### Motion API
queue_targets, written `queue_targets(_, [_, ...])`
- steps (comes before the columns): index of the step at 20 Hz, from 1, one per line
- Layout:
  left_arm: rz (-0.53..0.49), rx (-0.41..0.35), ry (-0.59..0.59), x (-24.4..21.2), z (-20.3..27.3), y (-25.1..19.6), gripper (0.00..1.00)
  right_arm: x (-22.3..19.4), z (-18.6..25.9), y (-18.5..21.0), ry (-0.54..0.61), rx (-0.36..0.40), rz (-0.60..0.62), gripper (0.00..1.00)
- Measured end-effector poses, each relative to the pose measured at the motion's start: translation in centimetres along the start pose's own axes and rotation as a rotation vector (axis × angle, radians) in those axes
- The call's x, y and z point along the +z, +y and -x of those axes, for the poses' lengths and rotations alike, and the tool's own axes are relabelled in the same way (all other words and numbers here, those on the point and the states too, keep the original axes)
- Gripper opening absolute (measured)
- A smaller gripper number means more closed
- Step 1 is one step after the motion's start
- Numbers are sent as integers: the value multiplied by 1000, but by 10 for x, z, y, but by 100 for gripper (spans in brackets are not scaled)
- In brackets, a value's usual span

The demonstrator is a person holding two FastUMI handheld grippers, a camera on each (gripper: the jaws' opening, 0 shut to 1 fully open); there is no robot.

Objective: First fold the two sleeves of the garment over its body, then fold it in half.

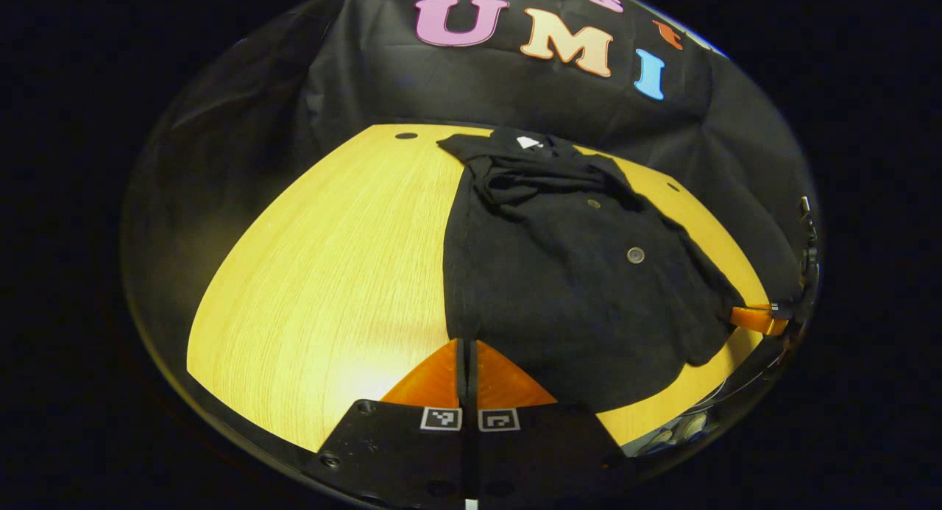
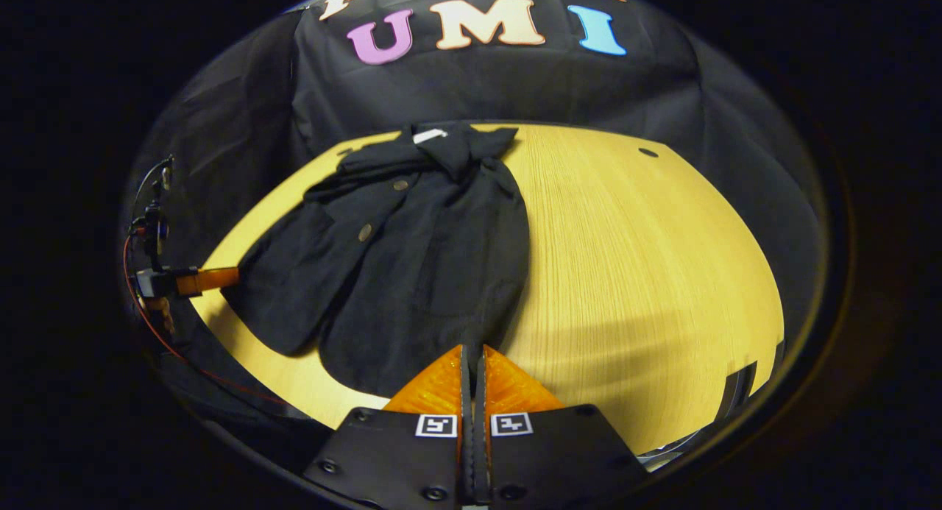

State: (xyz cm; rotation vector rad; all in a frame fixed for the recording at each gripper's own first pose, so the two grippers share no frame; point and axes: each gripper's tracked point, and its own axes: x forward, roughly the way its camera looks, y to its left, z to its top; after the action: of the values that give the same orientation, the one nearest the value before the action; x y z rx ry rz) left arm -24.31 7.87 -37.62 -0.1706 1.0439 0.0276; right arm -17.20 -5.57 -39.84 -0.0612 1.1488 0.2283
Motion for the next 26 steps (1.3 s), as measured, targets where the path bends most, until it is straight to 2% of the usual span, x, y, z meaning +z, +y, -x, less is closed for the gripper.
queue_targets(4, [39,-40,-49,24,21,-12,0,20,23,14,-32,59,-17,3])
queue_targets(9, [69,-41,-58,31,41,-15,0,41,45,26,-78,108,-31,2])
queue_targets(12, [68,-33,-99,40,60,-17,0,55,63,30,-137,111,-23,2])
queue_targets(16, [45,-28,-259,93,81,-28,0,88,84,37,-261,120,-14,2])
queue_targets(18, [34,-36,-295,118,83,-30,0,104,99,34,-320,112,-5,2])
queue_targets(19, [32,-32,-312,130,83,-29,0,119,103,36,-344,118,-3,6])
queue_targets(20, [45,-31,-338,138,85,-27,0,133,102,37,-375,118,-2,2])
queue_targets(22, [78,-36,-377,162,85,-27,0,155,100,37,-409,117,1,2])
queue_targets(26, [76,-20,-408,198,73,-16,0,201,97,36,-460,110,6,2])
